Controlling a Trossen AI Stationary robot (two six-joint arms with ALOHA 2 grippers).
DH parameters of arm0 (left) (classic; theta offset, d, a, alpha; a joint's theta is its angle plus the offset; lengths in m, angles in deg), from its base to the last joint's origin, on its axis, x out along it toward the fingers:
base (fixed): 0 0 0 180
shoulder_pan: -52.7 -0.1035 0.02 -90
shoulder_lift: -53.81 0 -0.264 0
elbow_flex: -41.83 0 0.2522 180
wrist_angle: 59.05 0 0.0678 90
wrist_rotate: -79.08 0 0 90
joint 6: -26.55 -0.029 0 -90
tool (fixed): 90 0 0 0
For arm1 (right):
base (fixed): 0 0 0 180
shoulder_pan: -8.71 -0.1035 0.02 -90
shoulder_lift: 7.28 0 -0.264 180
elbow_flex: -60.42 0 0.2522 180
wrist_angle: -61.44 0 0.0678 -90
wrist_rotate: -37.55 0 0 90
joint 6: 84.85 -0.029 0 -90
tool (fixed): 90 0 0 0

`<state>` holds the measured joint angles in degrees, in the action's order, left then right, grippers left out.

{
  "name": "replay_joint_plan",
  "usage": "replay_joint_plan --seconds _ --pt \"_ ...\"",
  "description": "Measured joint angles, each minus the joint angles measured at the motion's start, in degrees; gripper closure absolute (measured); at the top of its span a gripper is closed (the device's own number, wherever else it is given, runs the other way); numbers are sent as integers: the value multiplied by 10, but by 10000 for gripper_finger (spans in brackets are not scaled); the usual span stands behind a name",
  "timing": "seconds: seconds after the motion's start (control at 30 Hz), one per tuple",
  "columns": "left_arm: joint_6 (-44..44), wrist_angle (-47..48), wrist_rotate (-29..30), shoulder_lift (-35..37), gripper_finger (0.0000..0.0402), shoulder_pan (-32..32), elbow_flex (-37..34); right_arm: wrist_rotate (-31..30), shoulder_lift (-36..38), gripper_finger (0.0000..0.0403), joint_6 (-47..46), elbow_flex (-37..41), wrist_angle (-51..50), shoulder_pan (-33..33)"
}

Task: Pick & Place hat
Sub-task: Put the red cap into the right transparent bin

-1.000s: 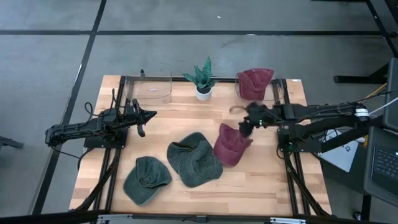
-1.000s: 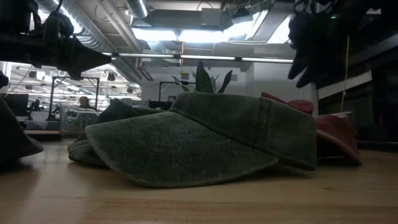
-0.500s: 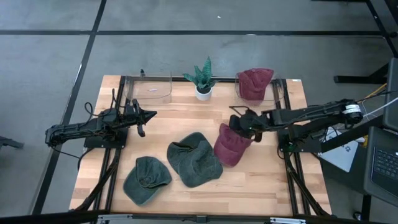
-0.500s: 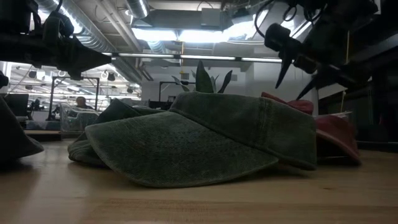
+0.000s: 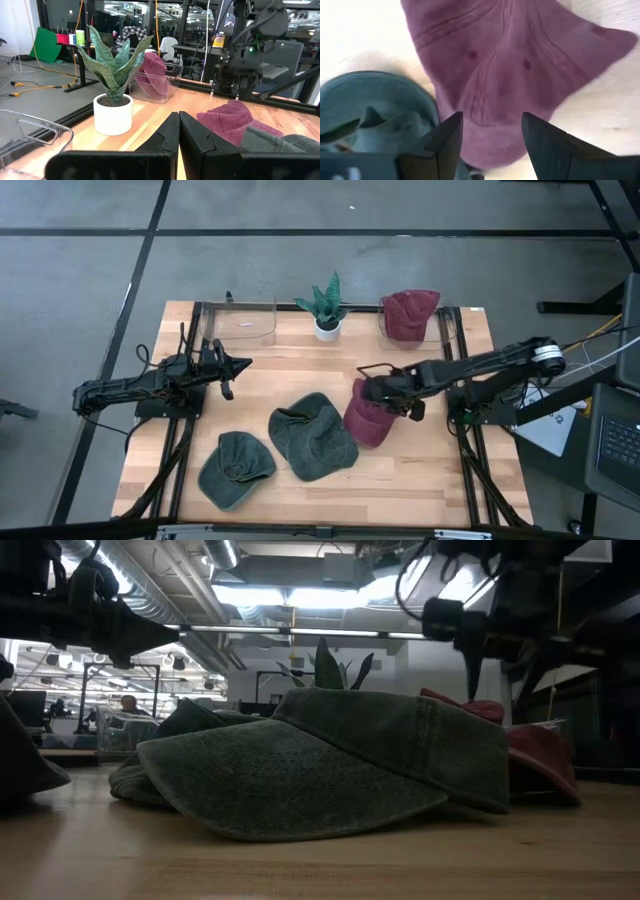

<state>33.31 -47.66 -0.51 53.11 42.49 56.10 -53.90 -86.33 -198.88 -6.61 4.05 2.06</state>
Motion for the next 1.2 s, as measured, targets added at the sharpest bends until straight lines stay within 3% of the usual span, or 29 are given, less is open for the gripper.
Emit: replay_joint_plan --seconds 0.17,0.43,0.97,1.2 --pt "0 0 0 0 398 0 0 -7 -54 202 4 -2 70 3" --pt "0 0 0 0 398 0 0 -21 -90 202 2 -2 67 4" --pt "0 0 0 0 398 0 0 -40 -86 202 4 -3 -48 5" --pt "0 0 0 0 397 0 0 -3 -82 202 4 -3 -85 -24"
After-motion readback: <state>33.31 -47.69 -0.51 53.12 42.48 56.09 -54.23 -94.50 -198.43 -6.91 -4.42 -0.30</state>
